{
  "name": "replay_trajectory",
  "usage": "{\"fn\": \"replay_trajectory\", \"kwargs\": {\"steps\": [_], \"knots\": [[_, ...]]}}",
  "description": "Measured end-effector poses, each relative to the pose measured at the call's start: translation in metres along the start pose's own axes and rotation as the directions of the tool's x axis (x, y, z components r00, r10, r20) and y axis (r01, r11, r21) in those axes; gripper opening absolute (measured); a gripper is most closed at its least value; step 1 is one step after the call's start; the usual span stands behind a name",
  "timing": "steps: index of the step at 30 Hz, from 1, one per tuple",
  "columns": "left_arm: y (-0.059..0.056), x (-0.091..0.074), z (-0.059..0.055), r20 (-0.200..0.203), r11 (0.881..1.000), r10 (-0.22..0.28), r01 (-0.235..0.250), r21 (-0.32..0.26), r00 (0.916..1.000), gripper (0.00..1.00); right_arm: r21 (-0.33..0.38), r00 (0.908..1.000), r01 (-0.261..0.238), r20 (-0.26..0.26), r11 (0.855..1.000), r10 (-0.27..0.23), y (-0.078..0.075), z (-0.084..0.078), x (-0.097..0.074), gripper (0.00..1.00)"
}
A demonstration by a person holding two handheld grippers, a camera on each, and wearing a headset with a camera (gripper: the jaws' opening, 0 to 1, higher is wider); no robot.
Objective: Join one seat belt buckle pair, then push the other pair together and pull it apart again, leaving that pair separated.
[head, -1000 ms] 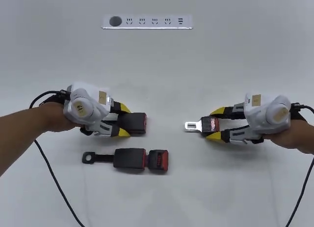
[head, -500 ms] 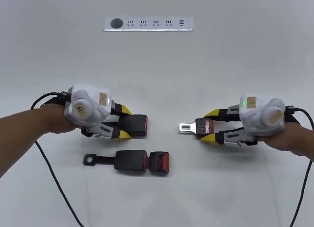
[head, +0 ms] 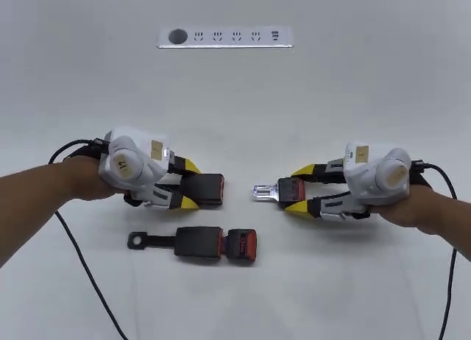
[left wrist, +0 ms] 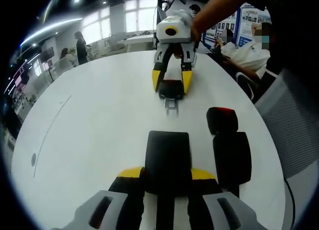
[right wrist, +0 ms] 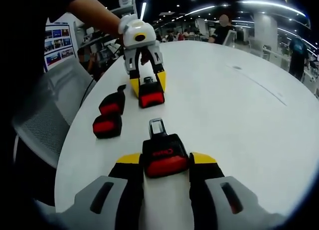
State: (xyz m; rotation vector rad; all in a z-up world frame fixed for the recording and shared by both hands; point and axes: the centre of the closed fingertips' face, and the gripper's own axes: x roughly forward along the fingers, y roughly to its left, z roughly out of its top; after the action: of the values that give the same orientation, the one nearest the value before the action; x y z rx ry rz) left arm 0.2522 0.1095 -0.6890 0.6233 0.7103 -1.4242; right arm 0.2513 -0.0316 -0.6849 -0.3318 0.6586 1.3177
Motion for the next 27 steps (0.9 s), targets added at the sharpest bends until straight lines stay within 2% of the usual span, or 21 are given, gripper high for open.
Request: {"fn": "replay_trajectory", "kwargs": {"steps": [4,15,27], "knots": [[0.000,0.000,0.000,0.001,1.000,-0.001,0.001,-0.001,1.0000,0.34,0.000,0.9999,-0.005,0.014,1.000,0.005,-0.002,0.003,0.007,0.34],[0.001,0.000,0.000,-0.001,1.000,-0.004,0.004,-0.004,1.0000,0.34,-0.005,0.9994,-0.010,0.034,1.000,0.010,0.003,0.022,0.029,0.34],[0.001,0.001,0.000,-0.023,1.000,-0.009,0.009,0.004,0.9997,0.34,-0.035,0.9998,0.003,0.021,0.999,-0.002,0.009,0.030,0.046,0.34]]}}
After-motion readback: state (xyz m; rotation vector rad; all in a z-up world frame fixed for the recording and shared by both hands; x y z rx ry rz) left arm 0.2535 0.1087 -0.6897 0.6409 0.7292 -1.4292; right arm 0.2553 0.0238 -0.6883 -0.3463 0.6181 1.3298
